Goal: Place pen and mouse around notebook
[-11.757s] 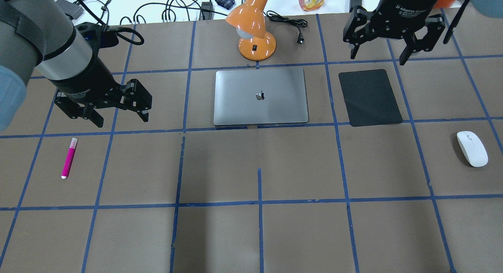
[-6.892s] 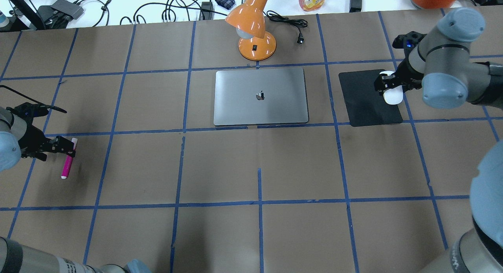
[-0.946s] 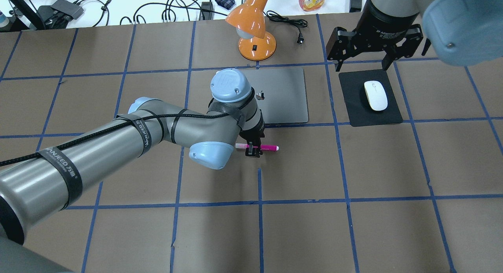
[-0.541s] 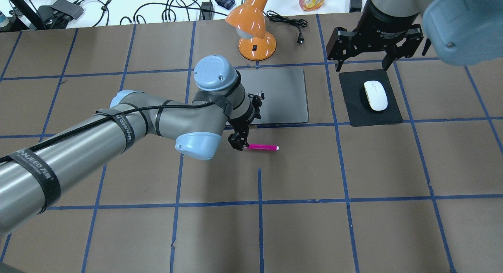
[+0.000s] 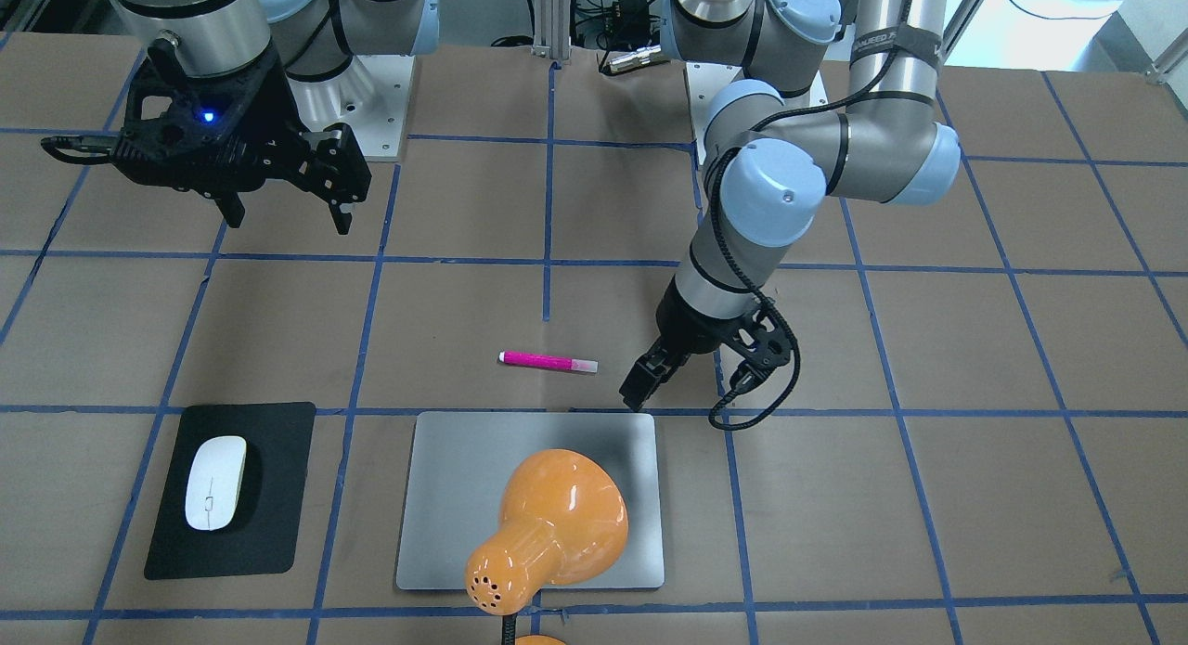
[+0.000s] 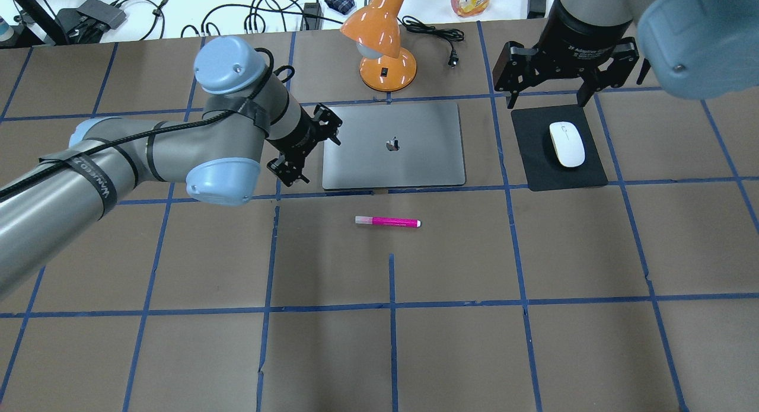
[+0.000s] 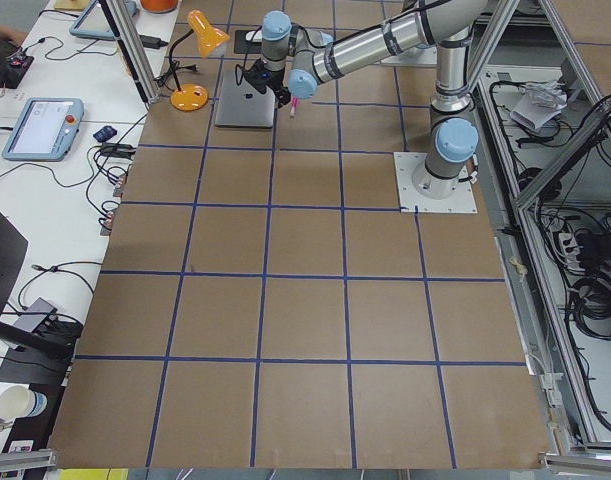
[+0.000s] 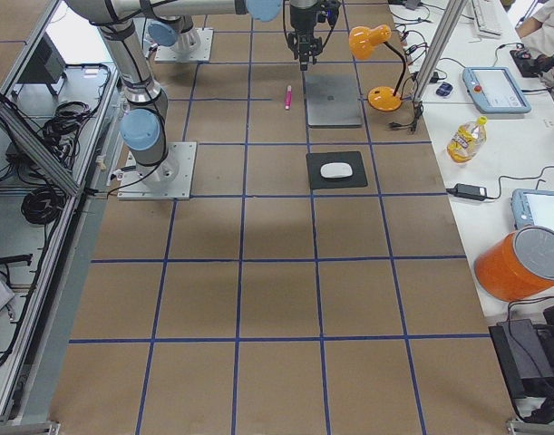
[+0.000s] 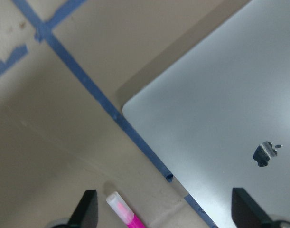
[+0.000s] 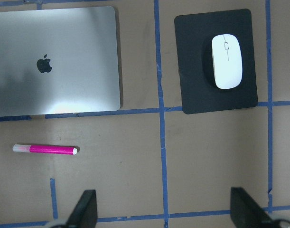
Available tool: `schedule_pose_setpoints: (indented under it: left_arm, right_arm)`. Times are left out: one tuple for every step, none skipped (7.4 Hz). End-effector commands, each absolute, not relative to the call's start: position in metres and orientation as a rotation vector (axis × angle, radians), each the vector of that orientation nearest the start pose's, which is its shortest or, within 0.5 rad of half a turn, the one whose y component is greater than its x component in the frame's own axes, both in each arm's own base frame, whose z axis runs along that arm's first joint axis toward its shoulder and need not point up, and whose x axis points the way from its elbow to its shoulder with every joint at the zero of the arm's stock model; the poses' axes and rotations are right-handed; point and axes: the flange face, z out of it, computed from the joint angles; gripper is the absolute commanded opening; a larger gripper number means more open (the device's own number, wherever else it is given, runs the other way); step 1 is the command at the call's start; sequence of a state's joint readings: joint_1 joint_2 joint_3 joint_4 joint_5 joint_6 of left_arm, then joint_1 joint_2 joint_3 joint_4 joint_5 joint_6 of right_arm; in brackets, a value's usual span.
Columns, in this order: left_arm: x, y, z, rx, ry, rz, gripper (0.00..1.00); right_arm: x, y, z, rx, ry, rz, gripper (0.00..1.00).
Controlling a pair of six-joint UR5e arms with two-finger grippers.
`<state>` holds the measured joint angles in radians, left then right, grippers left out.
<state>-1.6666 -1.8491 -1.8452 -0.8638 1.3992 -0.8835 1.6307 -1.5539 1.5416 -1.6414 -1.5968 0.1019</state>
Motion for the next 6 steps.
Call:
schedule_pose_setpoints:
  left_arm:
    - [-0.148,-0.548,0.306,-0.885,3.203,-0.117,1.0]
    - [-0.126,-0.545,0.319,-0.818,3.195,-0.106,1.0]
    - [-0.115,-0.544,0.338,-0.578,3.241,-0.175,1.0]
    - [-0.115,-0.538,0.355,-0.351,3.26,-0.182,1.0]
    - [-0.111,-0.528,0.377,-0.283,3.255,-0.119,1.0]
    - [-0.105,-0.516,0.399,-0.147,3.189,-0.037,1.0]
  right_arm:
    - [0.161,-0.499,0.5,0.067,3.158,-0.131,1.0]
    - [0.16,-0.499,0.5,0.069,3.158,-0.131,1.0]
    - [0.16,-0.498,0.501,0.072,3.159,-0.132,1.0]
    - [0.16,-0.498,0.501,0.072,3.159,-0.134,1.0]
    - [0.16,-0.498,0.501,0.074,3.159,-0.132,1.0]
    - [0.16,-0.498,0.502,0.077,3.16,-0.134,1.0]
